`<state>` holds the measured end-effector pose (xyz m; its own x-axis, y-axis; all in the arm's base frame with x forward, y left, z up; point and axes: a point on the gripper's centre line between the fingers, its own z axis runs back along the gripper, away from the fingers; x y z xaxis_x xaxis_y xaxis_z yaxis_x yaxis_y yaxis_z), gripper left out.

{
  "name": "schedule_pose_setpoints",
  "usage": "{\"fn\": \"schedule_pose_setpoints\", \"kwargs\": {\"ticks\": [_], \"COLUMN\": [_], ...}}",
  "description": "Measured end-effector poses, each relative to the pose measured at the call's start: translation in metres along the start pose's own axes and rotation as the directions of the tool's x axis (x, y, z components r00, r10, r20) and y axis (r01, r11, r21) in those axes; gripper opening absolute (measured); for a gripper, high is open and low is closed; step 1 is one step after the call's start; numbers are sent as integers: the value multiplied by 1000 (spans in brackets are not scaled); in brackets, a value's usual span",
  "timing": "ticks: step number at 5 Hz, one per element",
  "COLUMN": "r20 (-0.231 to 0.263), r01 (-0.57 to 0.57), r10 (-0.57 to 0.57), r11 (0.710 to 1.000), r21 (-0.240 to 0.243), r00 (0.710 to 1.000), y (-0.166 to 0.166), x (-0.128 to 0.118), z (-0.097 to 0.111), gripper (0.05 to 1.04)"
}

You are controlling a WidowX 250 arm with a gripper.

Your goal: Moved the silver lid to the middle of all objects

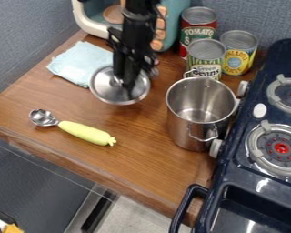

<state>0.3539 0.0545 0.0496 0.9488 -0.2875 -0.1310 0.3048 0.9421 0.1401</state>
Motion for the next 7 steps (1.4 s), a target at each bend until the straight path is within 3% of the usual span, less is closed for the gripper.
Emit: {"fn": "schedule_pose_setpoints", "kwargs": {"ticks": [3, 6, 7], "r20": [16, 45, 17], "r01": [-28, -28, -28], "r10": [29, 33, 31], "r11": [997, 994, 991], "r21": [-74, -109, -128], "r00": [999, 998, 999], "y": [-1, 4, 0], "x": [-5, -5, -3], "z": [-7, -13, -32], "gripper": [263, 263, 263]}}
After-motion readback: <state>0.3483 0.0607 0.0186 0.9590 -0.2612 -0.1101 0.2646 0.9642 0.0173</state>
